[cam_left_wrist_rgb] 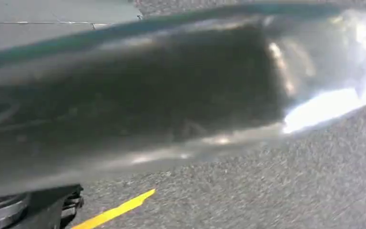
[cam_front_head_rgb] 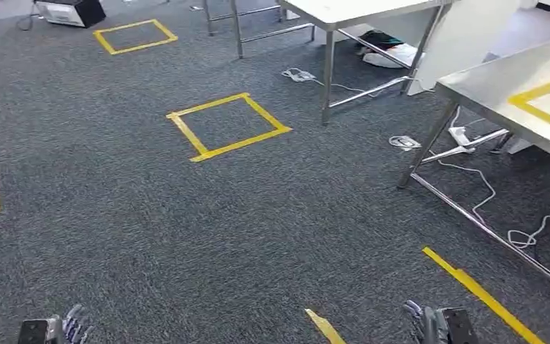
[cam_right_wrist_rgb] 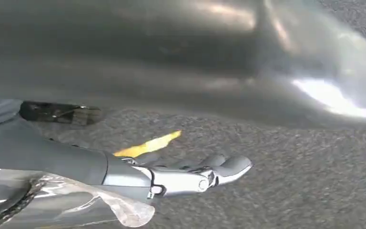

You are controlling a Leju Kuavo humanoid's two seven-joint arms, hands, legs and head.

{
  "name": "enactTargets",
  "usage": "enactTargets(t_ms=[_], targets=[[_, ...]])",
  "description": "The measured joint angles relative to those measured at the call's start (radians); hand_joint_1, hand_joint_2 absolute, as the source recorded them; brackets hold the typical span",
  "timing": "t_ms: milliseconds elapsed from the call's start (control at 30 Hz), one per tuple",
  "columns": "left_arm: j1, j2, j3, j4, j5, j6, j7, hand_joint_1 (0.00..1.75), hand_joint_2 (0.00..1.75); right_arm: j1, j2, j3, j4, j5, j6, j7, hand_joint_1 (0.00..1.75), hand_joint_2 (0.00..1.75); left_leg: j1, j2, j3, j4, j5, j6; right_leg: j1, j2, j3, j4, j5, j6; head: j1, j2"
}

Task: Take the parts from the cabinet and place them on the table.

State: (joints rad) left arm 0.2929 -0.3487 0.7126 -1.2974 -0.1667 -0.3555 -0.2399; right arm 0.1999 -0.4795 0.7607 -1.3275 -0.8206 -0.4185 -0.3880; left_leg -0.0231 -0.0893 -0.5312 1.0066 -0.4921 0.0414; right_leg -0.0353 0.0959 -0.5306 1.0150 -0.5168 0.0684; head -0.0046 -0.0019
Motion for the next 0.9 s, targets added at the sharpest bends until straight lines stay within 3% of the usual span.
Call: enactTargets(t_ms=[33, 100, 133, 167, 200, 233, 300, 333, 367, 433, 467, 500, 567, 633, 667, 700, 733, 800, 833, 867, 900], targets=[[-0.001, 0.001, -0.002, 0.000, 0.000, 0.000, -0.001, 0.00, 0.00, -0.001, 0.000, -0.002, 0.000, 0.001, 0.000, 0.000, 0.00, 0.00, 0.003, -0.012, -0.014, 0.008, 0.001, -0.004, 0.000, -0.009, 0.012, -0.006, -0.010, -0.011, -0.005, 0.000], [0.003, 0.001, -0.002, 0.000, 0.000, 0.000, 0.000, 0.00, 0.00, 0.004, 0.001, -0.005, 0.001, 0.001, 0.001, 0.000, 0.00, 0.00, 0.009, -0.034, -0.029, 0.009, 0.011, -0.016, 0.006, -0.031, 0.003, -0.003, -0.007, -0.022, -0.003, 0.000], [0.005, 0.002, -0.002, 0.000, 0.000, 0.001, 0.000, 0.00, 0.00, 0.004, 0.002, -0.005, 0.001, 0.002, 0.001, 0.000, 0.00, 0.00, 0.009, -0.046, -0.032, 0.012, 0.010, -0.020, 0.002, -0.042, 0.005, -0.009, -0.003, -0.028, -0.002, 0.000], [0.007, 0.002, -0.002, 0.000, 0.000, 0.001, -0.001, 0.00, 0.00, 0.001, 0.004, -0.006, 0.001, 0.001, 0.002, 0.000, 0.00, 0.00, 0.010, -0.020, -0.034, 0.024, -0.001, -0.023, 0.000, -0.059, 0.008, -0.013, 0.001, -0.036, -0.002, 0.000], [0.005, 0.002, -0.002, 0.000, 0.000, 0.001, -0.001, 0.00, 0.00, 0.001, 0.004, -0.008, 0.001, 0.002, 0.002, -0.001, 0.00, 0.00, 0.009, 0.030, -0.056, 0.066, -0.032, -0.031, 0.001, -0.071, 0.009, -0.015, 0.000, -0.044, -0.011, 0.000], [0.002, 0.002, -0.002, 0.000, 0.000, 0.001, -0.001, 0.00, 0.00, 0.003, 0.005, -0.009, 0.001, 0.003, 0.002, -0.001, 0.00, 0.00, 0.013, 0.058, -0.092, 0.140, -0.072, -0.037, 0.004, -0.087, 0.008, -0.015, -0.001, -0.048, -0.011, 0.000], [0.000, 0.002, -0.005, 0.000, 0.000, 0.002, -0.001, 0.00, 0.00, 0.009, 0.005, -0.009, 0.002, 0.004, 0.003, -0.001, 0.00, 0.00, 0.021, 0.077, -0.167, 0.293, -0.133, -0.046, 0.007, -0.120, 0.007, -0.014, -0.003, -0.050, -0.010, 0.000], [0.001, 0.002, -0.005, 0.000, 0.000, 0.003, -0.001, 0.00, 0.00, 0.009, 0.005, -0.010, 0.003, 0.005, 0.003, 0.000, 0.00, 0.00, 0.026, 0.079, -0.181, 0.322, -0.132, -0.049, 0.007, -0.133, 0.007, -0.014, -0.004, -0.050, -0.011, 0.000], [0.004, 0.002, -0.005, 0.000, 0.000, 0.003, -0.001, 0.00, 0.00, 0.008, 0.006, -0.012, 0.004, 0.005, 0.003, 0.000, 0.00, 0.00, 0.030, 0.081, -0.171, 0.305, -0.110, -0.051, 0.007, -0.146, 0.008, -0.014, -0.006, -0.049, -0.011, 0.000], [0.005, 0.003, -0.006, 0.000, 0.000, 0.006, -0.004, 0.00, 0.00, 0.008, 0.008, -0.015, 0.004, 0.011, 0.005, 0.001, 0.00, 0.00, 0.035, 0.094, -0.096, 0.157, -0.027, -0.051, 0.006, -0.170, 0.014, -0.014, -0.009, -0.044, -0.011, 0.000], [0.004, 0.003, -0.008, 0.000, 0.000, 0.010, -0.009, 0.00, 0.00, 0.008, 0.009, -0.018, 0.004, 0.016, 0.006, 0.002, 0.00, 0.00, 0.035, 0.121, -0.051, 0.073, 0.008, -0.049, 0.006, -0.180, 0.018, -0.014, -0.012, -0.039, -0.011, 0.000], [0.002, 0.003, -0.011, 0.001, -0.002, 0.013, -0.013, 0.00, 0.00, 0.010, 0.009, -0.022, 0.004, 0.020, 0.008, 0.004, 0.00, 0.00, 0.025, 0.167, -0.028, 0.028, -0.007, -0.051, 0.011, -0.190, 0.020, -0.014, -0.016, -0.031, -0.011, 0.000], [0.000, 0.003, -0.017, 0.001, -0.004, 0.016, -0.020, 0.00, 0.00, 0.011, 0.009, -0.029, 0.004, 0.026, 0.010, 0.008, 0.00, 0.00, 0.020, 0.144, -0.033, 0.024, -0.005, -0.035, 0.012, -0.206, 0.017, -0.016, -0.019, -0.017, -0.008, 0.000], [0.006, 0.004, -0.017, 0.001, -0.006, 0.022, -0.022, 0.00, 0.00, 0.009, 0.013, -0.037, 0.003, 0.031, 0.011, 0.011, 0.00, 0.00, 0.015, 0.122, -0.037, 0.019, -0.003, -0.022, 0.008, -0.227, 0.035, -0.023, -0.019, -0.004, -0.010, 0.000], [0.007, 0.005, -0.017, 0.001, -0.008, 0.022, -0.023, 0.00, 0.00, 0.011, 0.014, -0.041, 0.001, 0.032, 0.012, 0.012, 0.00, 0.00, 0.022, 0.111, -0.023, 0.007, 0.005, -0.010, 0.001, -0.215, 0.027, -0.018, -0.029, 0.004, -0.009, 0.000], [0.008, 0.005, -0.019, 0.001, -0.008, 0.023, -0.026, 0.00, 0.00, 0.012, 0.014, -0.043, 0.001, 0.035, 0.013, 0.013, 0.00, 0.00, 0.021, 0.105, -0.023, 0.006, 0.007, -0.006, 0.001, -0.159, 0.017, 0.010, -0.052, 0.003, -0.005, 0.000], [0.006, 0.008, -0.022, 0.001, -0.008, 0.030, -0.030, 0.00, 1.75, 0.014, 0.015, -0.047, 0.000, 0.042, 0.015, 0.016, 0.00, 0.00, 0.020, 0.095, -0.025, 0.006, 0.008, 0.000, 0.003, -0.123, -0.017, 0.079, -0.090, -0.001, -0.002, 0.000], [0.005, 0.009, -0.037, 0.001, 0.021, 0.029, -0.035, 0.00, 1.75, 0.028, 0.016, -0.060, 0.000, 0.059, 0.026, 0.027, 0.00, 0.00, 0.013, 0.072, -0.027, 0.006, 0.008, 0.008, 0.008, -0.100, -0.102, 0.241, -0.153, -0.005, -0.002, 0.000], [0.004, 0.009, -0.040, 0.001, 0.093, 0.008, -0.012, 0.00, 1.75, 0.036, 0.020, -0.071, 0.001, 0.069, 0.041, 0.032, 0.00, 1.75, 0.010, 0.063, -0.026, 0.007, 0.007, 0.010, 0.011, -0.097, -0.137, 0.296, -0.161, -0.008, -0.002, 0.000], [0.004, 0.010, -0.042, 0.000, 0.149, 0.004, 0.014, 0.00, 1.75, 0.041, 0.026, -0.082, 0.002, 0.069, 0.056, 0.039, 0.00, 1.75, 0.007, 0.056, -0.023, 0.007, 0.005, 0.013, 0.014, -0.097, -0.146, 0.295, -0.141, -0.011, -0.003, 0.000], [0.006, 0.011, -0.048, -0.004, 0.179, 0.013, 0.037, 0.00, 1.75, 0.043, 0.032, -0.095, 0.005, 0.066, 0.071, 0.050, 0.00, 1.75, 0.006, 0.049, -0.020, 0.007, 0.004, 0.014, 0.017, -0.097, -0.135, 0.250, -0.098, -0.015, -0.002, 0.000]])
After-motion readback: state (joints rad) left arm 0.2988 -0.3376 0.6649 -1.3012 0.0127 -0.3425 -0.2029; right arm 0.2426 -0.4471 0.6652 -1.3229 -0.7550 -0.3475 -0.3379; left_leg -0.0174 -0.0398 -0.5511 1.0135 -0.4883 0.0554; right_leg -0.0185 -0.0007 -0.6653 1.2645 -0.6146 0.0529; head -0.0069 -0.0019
